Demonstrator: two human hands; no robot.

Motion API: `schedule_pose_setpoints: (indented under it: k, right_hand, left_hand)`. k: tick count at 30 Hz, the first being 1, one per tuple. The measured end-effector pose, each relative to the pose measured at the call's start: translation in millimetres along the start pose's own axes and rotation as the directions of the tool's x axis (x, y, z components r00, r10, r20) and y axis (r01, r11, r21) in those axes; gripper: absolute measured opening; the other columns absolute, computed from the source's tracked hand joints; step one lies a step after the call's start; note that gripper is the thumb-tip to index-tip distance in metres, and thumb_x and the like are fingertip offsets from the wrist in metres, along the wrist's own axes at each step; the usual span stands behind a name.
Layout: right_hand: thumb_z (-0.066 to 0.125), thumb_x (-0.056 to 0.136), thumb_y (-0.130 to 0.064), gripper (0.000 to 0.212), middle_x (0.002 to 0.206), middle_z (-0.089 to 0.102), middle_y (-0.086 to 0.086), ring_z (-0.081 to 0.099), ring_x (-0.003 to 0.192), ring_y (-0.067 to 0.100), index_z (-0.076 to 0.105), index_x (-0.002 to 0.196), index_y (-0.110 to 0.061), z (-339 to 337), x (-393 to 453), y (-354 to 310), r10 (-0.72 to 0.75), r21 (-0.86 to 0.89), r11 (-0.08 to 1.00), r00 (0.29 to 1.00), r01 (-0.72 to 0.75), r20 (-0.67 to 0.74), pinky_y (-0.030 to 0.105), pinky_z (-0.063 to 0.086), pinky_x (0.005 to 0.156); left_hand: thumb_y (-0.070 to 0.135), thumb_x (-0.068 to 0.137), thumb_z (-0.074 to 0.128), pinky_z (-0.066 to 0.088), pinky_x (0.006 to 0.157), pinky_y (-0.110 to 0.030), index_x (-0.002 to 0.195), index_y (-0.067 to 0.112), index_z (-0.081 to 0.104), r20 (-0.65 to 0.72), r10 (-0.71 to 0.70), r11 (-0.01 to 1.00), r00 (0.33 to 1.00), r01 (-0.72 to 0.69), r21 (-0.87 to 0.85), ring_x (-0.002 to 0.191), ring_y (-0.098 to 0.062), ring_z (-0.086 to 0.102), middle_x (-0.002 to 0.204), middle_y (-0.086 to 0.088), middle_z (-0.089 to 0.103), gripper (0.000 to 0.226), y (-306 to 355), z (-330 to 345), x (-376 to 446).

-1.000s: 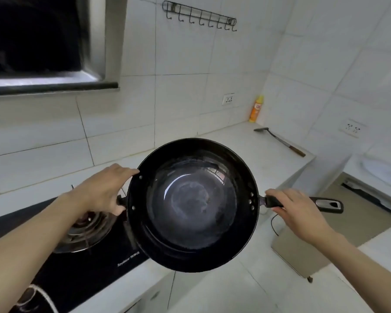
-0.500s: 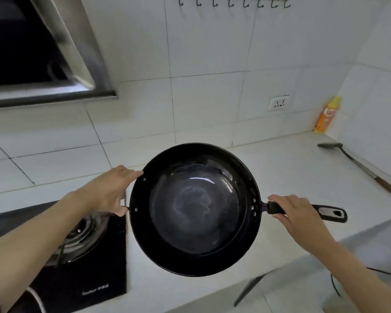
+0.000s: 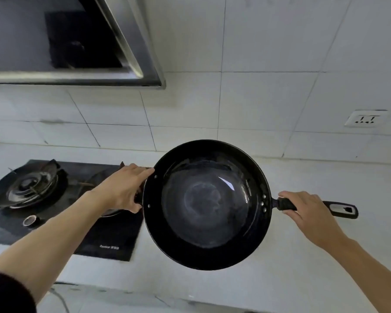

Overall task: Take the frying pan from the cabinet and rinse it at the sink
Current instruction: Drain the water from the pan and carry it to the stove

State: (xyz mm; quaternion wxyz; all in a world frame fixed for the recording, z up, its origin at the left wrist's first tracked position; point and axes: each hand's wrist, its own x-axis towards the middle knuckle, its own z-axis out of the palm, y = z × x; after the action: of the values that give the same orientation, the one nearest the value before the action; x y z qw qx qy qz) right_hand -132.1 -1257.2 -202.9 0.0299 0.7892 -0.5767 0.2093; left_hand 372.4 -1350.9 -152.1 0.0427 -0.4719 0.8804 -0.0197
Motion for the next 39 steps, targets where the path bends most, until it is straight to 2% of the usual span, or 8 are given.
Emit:
schedule_pose_setpoints:
  k: [5, 9, 12, 17, 24, 29, 35, 39]
  right_hand:
    - [0.082, 0.073, -0.01, 0.046, 0.091, 0.065, -0.002, 0.055, 0.078, 0.019, 0.06, 0.113, -0.019, 16.6, 22.9, -5.2, -0.045, 0.038, 0.998, 0.997, 0.042, 0.057, 0.033, 0.041, 0.072]
    - [0.08, 0.076, -0.01, 0.041, 0.088, 0.064, -0.004, 0.043, 0.073, 0.01, 0.063, 0.112, -0.018, 23.4, 38.3, -15.2, -0.032, 0.081, 0.996, 0.995, 0.025, 0.09, 0.031, 0.038, 0.07]
    - [0.076, 0.081, -0.015, 0.045, 0.085, 0.055, -0.009, 0.038, 0.072, 0.006, 0.058, 0.123, -0.019, 32.4, 48.3, -15.9, 0.004, 0.114, 0.993, 0.987, -0.023, 0.162, 0.03, 0.035, 0.073]
    - [0.07, 0.088, -0.02, 0.048, 0.09, 0.056, -0.007, 0.04, 0.075, 0.008, 0.05, 0.131, -0.024, 54.8, 58.5, -9.3, 0.04, 0.123, 0.99, 0.966, -0.074, 0.257, 0.028, 0.032, 0.077]
    - [0.065, 0.09, -0.02, 0.045, 0.106, 0.063, -0.001, 0.041, 0.084, 0.01, 0.05, 0.133, -0.023, 77.5, 65.3, -4.9, 0.087, 0.096, 0.987, 0.933, -0.128, 0.349, 0.026, 0.03, 0.08]
    - [0.063, 0.092, -0.023, 0.046, 0.108, 0.062, -0.002, 0.042, 0.085, 0.011, 0.047, 0.135, -0.026, 90.0, 69.1, 0.4, 0.09, 0.054, 0.991, 0.899, -0.125, 0.428, 0.025, 0.031, 0.08]
    - [0.061, 0.094, -0.023, 0.046, 0.11, 0.061, -0.003, 0.039, 0.085, 0.008, 0.045, 0.137, -0.025, 100.4, 71.3, -0.2, 0.108, 0.049, 0.988, 0.882, -0.147, 0.458, 0.023, 0.029, 0.08]
    - [0.062, 0.093, -0.02, 0.045, 0.107, 0.061, -0.002, 0.039, 0.086, 0.009, 0.048, 0.135, -0.022, 104.7, 68.7, 0.2, 0.107, 0.075, 0.985, 0.885, -0.158, 0.453, 0.024, 0.029, 0.081]
  left_hand:
    - [0.056, 0.053, 0.075, 0.038, 0.106, -0.033, 0.151, 0.015, 0.026, 0.037, -0.044, 0.999, 0.998, 0.045, -0.003, 0.118, -0.022, 0.046, 0.133, 0.0, 0.055, 0.117, -9.4, 19.0, -8.2]
    - [0.061, 0.052, 0.071, 0.038, 0.107, -0.033, 0.152, 0.015, 0.024, 0.059, -0.07, 0.997, 0.996, 0.068, 0.024, 0.118, -0.02, 0.045, 0.135, 0.001, 0.053, 0.12, -22.3, 29.3, -10.9]
    - [0.058, 0.054, 0.073, 0.036, 0.108, -0.032, 0.153, 0.013, 0.023, 0.094, -0.094, 0.995, 0.991, 0.093, 0.019, 0.12, -0.021, 0.045, 0.137, 0.001, 0.052, 0.12, -28.8, 37.1, -6.3]
    - [0.061, 0.053, 0.069, 0.035, 0.11, -0.034, 0.153, 0.012, 0.024, 0.142, -0.083, 0.997, 0.986, 0.083, 0.012, 0.126, -0.024, 0.044, 0.14, -0.001, 0.051, 0.12, -38.0, 58.7, 1.7]
    - [0.056, 0.055, 0.073, 0.039, 0.105, -0.033, 0.151, 0.015, 0.026, 0.205, -0.056, 0.998, 0.977, 0.061, -0.021, 0.119, -0.022, 0.047, 0.133, 0.002, 0.054, 0.115, -41.5, 82.4, 19.0]
    - [0.056, 0.058, 0.071, 0.037, 0.107, -0.033, 0.152, 0.015, 0.025, 0.259, -0.048, 0.998, 0.965, 0.055, -0.019, 0.123, -0.022, 0.046, 0.141, 0.002, 0.049, 0.113, -42.0, 92.1, 26.9]
    - [0.057, 0.055, 0.068, 0.04, 0.104, -0.036, 0.147, 0.018, 0.029, 0.28, -0.053, 0.998, 0.959, 0.063, -0.028, 0.12, -0.022, 0.048, 0.131, 0.003, 0.053, 0.108, -44.5, 103.2, 28.7]
    - [0.057, 0.055, 0.068, 0.039, 0.105, -0.037, 0.149, 0.015, 0.03, 0.272, -0.05, 0.997, 0.961, 0.066, -0.047, 0.123, -0.024, 0.047, 0.135, 0.001, 0.052, 0.11, -46.7, 110.8, 26.8]
